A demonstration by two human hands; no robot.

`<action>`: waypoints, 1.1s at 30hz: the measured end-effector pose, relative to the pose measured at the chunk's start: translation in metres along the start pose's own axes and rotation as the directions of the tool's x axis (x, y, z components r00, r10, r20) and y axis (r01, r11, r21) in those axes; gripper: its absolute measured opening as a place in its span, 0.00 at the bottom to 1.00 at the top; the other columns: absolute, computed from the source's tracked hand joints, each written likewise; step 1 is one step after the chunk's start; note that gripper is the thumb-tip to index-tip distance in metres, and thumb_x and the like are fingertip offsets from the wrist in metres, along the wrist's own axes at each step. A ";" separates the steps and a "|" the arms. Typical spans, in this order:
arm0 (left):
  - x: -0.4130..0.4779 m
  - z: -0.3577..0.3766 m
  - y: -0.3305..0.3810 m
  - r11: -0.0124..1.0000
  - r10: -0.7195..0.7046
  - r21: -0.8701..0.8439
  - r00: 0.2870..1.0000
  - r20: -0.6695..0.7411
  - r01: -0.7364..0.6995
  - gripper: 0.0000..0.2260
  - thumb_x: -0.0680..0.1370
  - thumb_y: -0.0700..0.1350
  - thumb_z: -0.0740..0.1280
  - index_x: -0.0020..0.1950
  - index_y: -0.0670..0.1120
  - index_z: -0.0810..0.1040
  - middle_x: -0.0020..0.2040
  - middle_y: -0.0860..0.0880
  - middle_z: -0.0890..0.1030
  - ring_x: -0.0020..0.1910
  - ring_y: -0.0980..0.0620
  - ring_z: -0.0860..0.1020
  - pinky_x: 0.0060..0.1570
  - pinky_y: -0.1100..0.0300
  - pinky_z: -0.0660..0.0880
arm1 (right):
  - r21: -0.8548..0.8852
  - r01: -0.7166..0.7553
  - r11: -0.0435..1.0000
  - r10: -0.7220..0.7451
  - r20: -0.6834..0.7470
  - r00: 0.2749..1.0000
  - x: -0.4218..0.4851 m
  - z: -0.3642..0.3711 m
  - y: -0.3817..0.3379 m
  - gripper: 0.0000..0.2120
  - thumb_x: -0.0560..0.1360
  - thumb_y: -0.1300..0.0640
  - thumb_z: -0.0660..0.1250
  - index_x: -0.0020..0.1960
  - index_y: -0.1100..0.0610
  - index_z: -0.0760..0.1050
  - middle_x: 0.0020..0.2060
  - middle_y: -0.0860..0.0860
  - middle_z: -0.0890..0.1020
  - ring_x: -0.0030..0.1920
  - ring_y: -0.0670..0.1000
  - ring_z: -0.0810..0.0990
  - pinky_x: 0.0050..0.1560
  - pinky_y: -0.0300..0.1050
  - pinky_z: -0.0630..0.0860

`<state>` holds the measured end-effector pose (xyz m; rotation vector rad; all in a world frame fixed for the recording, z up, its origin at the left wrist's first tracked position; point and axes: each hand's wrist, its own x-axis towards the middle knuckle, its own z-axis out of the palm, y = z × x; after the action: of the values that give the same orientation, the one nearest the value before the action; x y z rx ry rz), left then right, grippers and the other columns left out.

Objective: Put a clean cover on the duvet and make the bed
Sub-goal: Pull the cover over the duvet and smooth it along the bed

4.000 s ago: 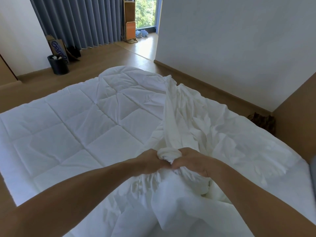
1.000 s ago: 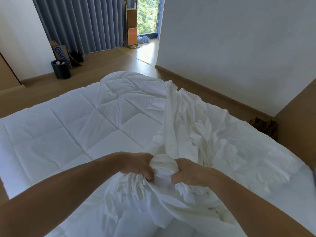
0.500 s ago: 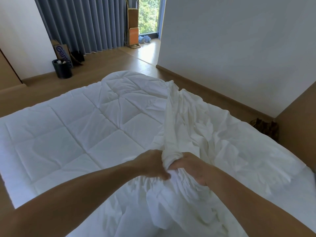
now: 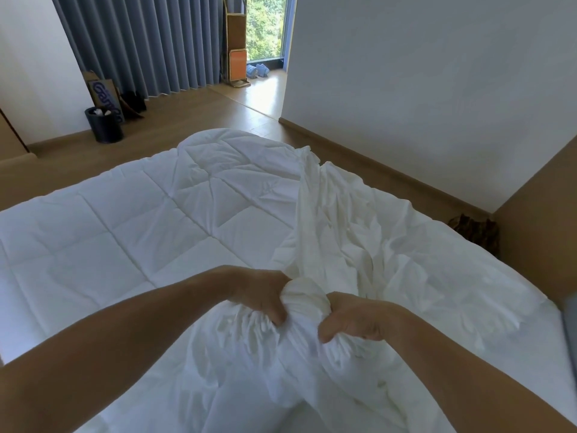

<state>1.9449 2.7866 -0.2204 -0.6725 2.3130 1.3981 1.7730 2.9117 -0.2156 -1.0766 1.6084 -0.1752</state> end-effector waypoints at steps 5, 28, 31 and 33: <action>0.001 0.017 -0.015 0.888 0.031 -0.457 0.985 0.170 0.051 0.19 0.68 0.35 0.73 0.59 0.43 0.79 0.55 0.44 0.83 0.56 0.44 0.82 0.56 0.47 0.79 | 0.225 0.127 0.966 -0.108 -0.094 0.990 0.001 -0.002 -0.002 0.12 0.56 0.64 0.65 0.39 0.65 0.74 0.36 0.57 0.72 0.40 0.56 0.72 0.39 0.46 0.68; 0.010 0.012 -0.002 0.992 0.076 -0.080 0.978 -0.194 -0.093 0.11 0.67 0.38 0.69 0.48 0.46 0.79 0.41 0.53 0.79 0.41 0.54 0.77 0.38 0.65 0.73 | 0.157 0.058 0.986 -0.037 -0.136 0.990 -0.003 -0.013 -0.004 0.19 0.59 0.60 0.72 0.49 0.66 0.79 0.41 0.53 0.79 0.44 0.52 0.78 0.48 0.45 0.74; 0.006 0.019 -0.008 0.933 0.091 -0.339 0.990 -0.103 -0.121 0.18 0.64 0.38 0.67 0.54 0.47 0.80 0.45 0.53 0.82 0.44 0.56 0.80 0.43 0.63 0.76 | 0.121 0.106 0.987 -0.085 -0.168 0.982 -0.001 -0.015 -0.005 0.21 0.58 0.60 0.73 0.50 0.65 0.80 0.40 0.53 0.80 0.44 0.53 0.80 0.47 0.47 0.75; 0.004 0.023 -0.008 0.916 0.090 -0.388 0.994 -0.059 -0.106 0.20 0.64 0.37 0.65 0.55 0.46 0.79 0.44 0.52 0.82 0.42 0.56 0.81 0.42 0.62 0.76 | 0.120 0.124 0.985 -0.104 -0.159 0.982 -0.001 -0.014 -0.003 0.20 0.61 0.60 0.76 0.53 0.62 0.82 0.44 0.52 0.84 0.48 0.52 0.83 0.52 0.46 0.77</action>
<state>1.9475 2.8025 -0.2388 -0.7057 2.1378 1.9397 1.7630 2.9049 -0.2077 -1.0762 1.6473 -0.4420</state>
